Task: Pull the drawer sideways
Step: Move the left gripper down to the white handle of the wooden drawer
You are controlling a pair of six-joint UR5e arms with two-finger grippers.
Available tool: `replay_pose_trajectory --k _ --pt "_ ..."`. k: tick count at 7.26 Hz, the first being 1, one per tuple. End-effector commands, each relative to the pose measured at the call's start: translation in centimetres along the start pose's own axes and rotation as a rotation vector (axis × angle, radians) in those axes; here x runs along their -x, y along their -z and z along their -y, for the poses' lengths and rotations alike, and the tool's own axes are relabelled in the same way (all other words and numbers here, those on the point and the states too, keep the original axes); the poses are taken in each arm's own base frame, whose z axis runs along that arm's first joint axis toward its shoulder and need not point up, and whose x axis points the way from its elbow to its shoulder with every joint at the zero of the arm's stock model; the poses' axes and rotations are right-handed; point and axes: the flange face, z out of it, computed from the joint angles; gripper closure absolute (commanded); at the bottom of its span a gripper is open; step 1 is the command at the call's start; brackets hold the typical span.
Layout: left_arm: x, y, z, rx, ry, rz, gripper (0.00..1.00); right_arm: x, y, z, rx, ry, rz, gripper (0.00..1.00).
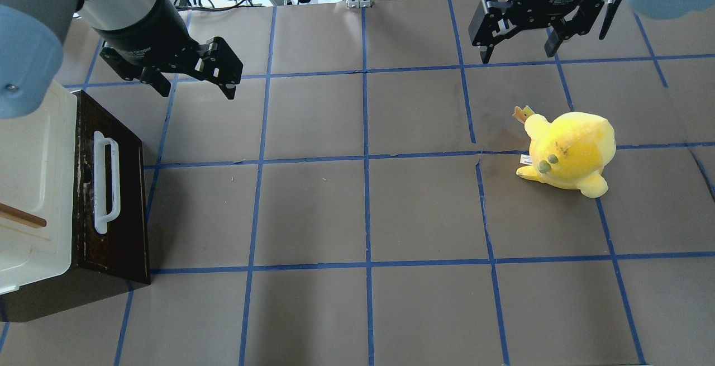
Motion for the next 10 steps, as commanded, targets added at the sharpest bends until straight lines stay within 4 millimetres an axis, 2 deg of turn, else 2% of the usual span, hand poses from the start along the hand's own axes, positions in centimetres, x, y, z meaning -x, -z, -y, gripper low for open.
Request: replay_pose_trajectory --k 1,4,7,8,10 --pt "0.1 0.1 0.0 -0.001 0.0 0.009 0.0 0.0 0.0 0.0 0.0 0.0 0.0 0.0" --pt "-0.1 -0.3 0.0 0.003 -0.003 0.001 0.0 0.0 0.0 0.0 0.0 0.0 0.0 0.0" --pt "0.2 -1.0 1.3 0.008 0.049 0.015 0.0 0.0 0.0 0.0 0.0 0.0 0.0 0.0" --pt "0.2 -2.3 2.4 -0.001 0.231 0.012 0.0 0.0 0.0 0.0 0.0 0.0 0.0 0.0" --pt "0.0 -7.4 5.7 0.016 0.366 0.013 0.0 0.0 0.0 0.0 0.0 0.0 0.0 0.0"
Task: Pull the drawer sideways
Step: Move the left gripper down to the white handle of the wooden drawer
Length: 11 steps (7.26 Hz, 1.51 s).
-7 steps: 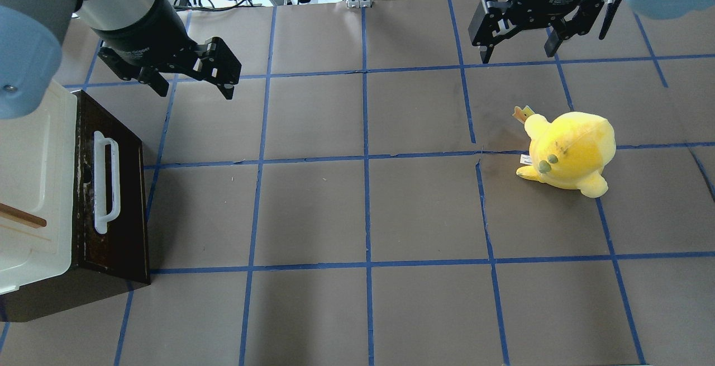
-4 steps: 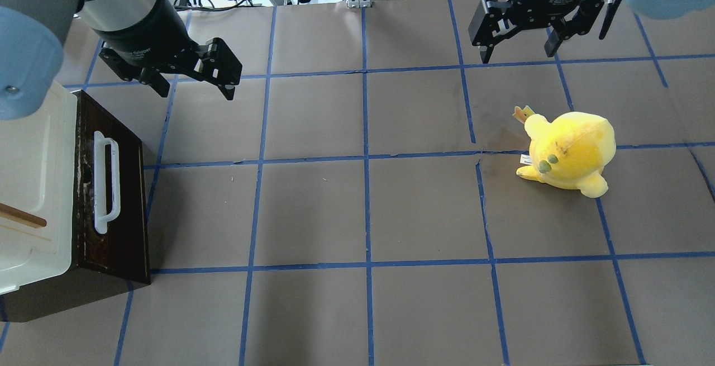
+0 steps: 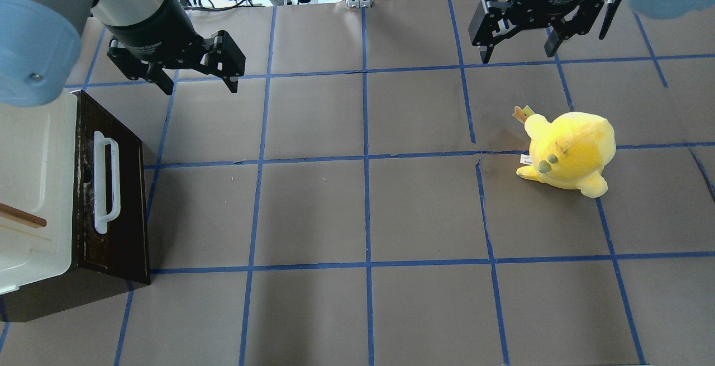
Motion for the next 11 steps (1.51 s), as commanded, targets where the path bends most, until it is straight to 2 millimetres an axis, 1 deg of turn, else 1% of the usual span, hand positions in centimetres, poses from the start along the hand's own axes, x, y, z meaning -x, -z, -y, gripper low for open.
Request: replay_pose_trajectory --k 1,2,3,4,5,6,7,8,9,10,11 --pt "-0.7 -5.0 2.3 0.046 0.136 0.038 0.0 0.0 0.0 0.0 0.0 0.0 0.0 0.0" --pt "-0.1 -7.2 3.2 0.025 0.212 0.189 0.0 0.0 0.0 0.0 0.0 0.0 0.0 0.0" --pt "-0.8 -10.0 3.1 0.019 0.217 0.315 0.0 0.0 0.0 0.0 0.0 0.0 0.0 0.0" --pt "-1.5 -13.2 2.8 0.046 0.197 0.392 0.0 0.0 0.0 0.0 0.0 0.0 0.0 0.0" --pt "-1.1 -15.6 2.9 0.044 0.179 0.504 0.0 0.0 0.0 0.0 0.0 0.0 0.0 0.0" --pt "-0.6 -17.6 2.1 0.06 0.147 0.585 0.0 0.0 0.0 0.0 0.0 0.0 0.0 0.0" --pt "0.7 -19.5 1.5 0.06 0.099 0.724 0.0 0.0 0.0 0.0 0.0 0.0 0.0 0.0" --pt "1.9 -20.6 0.6 0.06 0.055 0.831 0.0 0.0 0.0 0.0 0.0 0.0 0.0 0.0" --pt "2.6 -22.1 -0.2 0.085 0.028 0.873 0.0 0.0 0.0 0.0 0.0 0.0 0.0 0.0" --pt "3.3 -22.4 -0.6 0.093 0.002 0.909 0.0 0.0 0.0 0.0 0.0 0.0 0.0 0.0" --pt "3.4 -22.3 -0.9 0.1 -0.012 0.914 0.0 0.0 0.0 0.0 0.0 0.0 0.0 0.0"
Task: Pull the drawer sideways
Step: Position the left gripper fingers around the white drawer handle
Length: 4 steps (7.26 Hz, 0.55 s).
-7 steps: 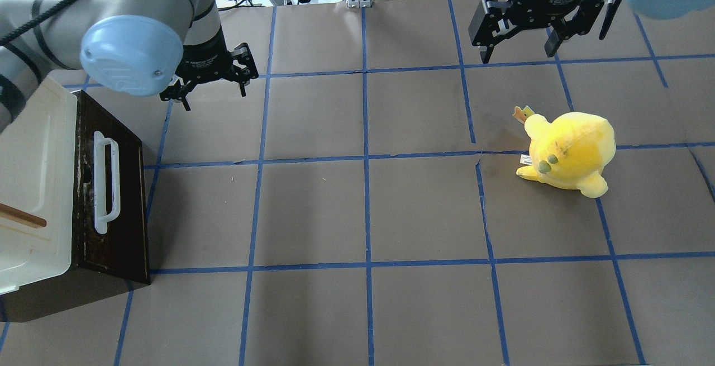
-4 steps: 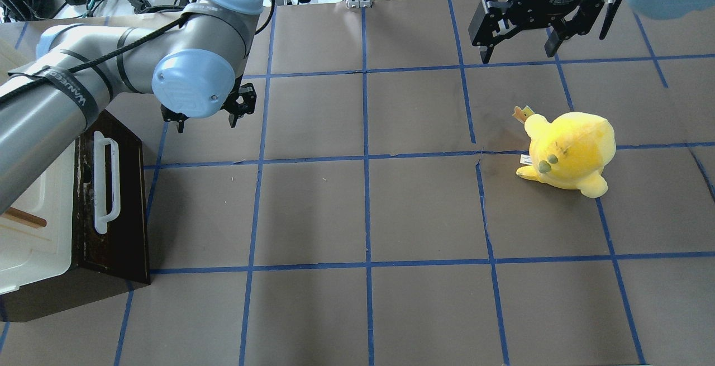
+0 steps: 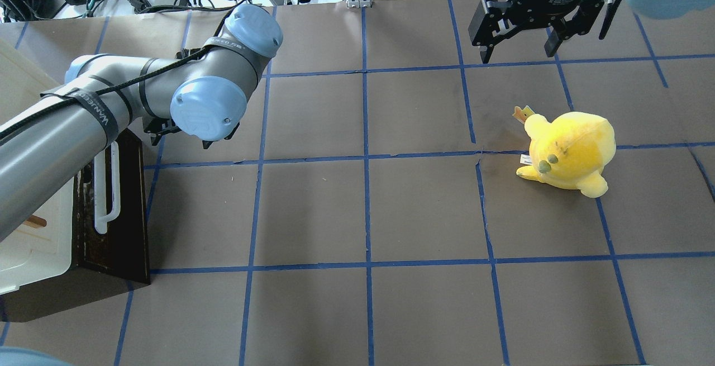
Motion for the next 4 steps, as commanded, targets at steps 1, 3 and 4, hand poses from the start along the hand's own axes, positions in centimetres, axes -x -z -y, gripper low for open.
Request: replay_pose_trajectory --k 1,3,4 --pt "-0.6 -1.8 -1.0 0.026 -0.052 0.046 0.0 0.0 0.0 0.0 0.0 0.0 0.0 0.0" --pt "1.4 -4.6 -1.3 0.082 -0.061 0.099 0.0 0.0 0.0 0.0 0.0 0.0 0.0 0.0" --pt "2.2 -4.9 -0.4 0.041 -0.067 0.175 0.0 0.0 0.0 0.0 0.0 0.0 0.0 0.0"
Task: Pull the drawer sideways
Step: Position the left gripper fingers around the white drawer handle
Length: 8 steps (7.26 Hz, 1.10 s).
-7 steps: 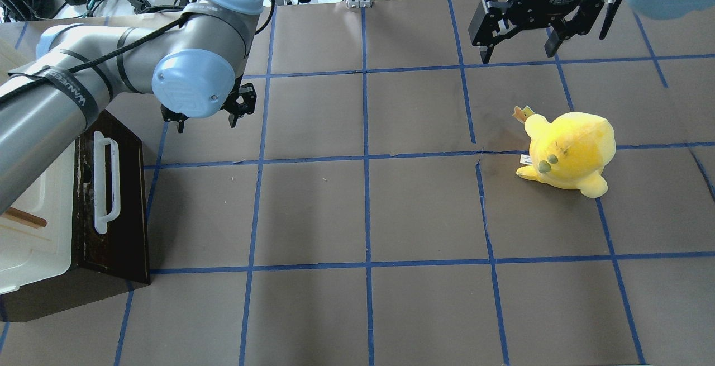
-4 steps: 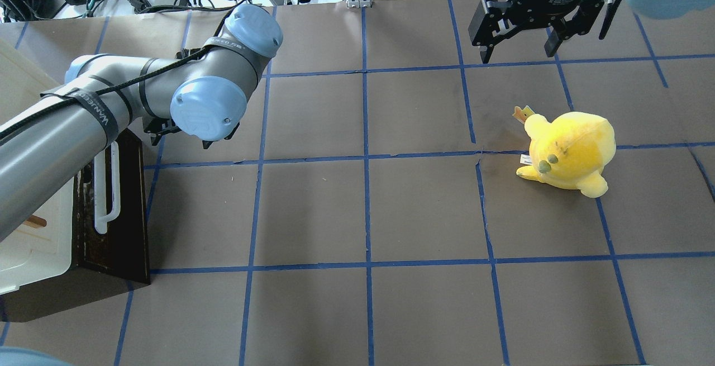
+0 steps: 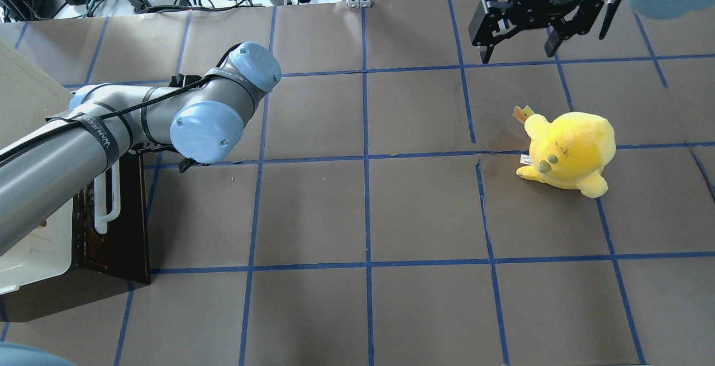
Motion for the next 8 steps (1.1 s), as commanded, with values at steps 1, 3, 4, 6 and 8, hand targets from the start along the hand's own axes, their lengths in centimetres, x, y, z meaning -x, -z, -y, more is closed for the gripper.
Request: replay_pose_trajectory --k 1,3,4,6,8 --pt "1.2 -1.3 1.7 -0.089 -0.033 0.222 0.0 0.0 0.0 0.0 0.0 0.0 0.0 0.0" --pt "0.1 -1.9 2.4 -0.096 -0.063 0.26 0.0 0.0 0.0 0.0 0.0 0.0 0.0 0.0" --pt "-0.6 -2.0 2.8 -0.095 -0.072 0.261 0.0 0.0 0.0 0.0 0.0 0.001 0.0 0.0" --pt "-2.1 -2.4 4.3 -0.085 -0.092 0.264 0.0 0.0 0.0 0.0 0.0 0.0 0.0 0.0" --pt "-2.8 -3.1 3.7 -0.056 -0.132 0.273 0.0 0.0 0.0 0.0 0.0 0.0 0.0 0.0"
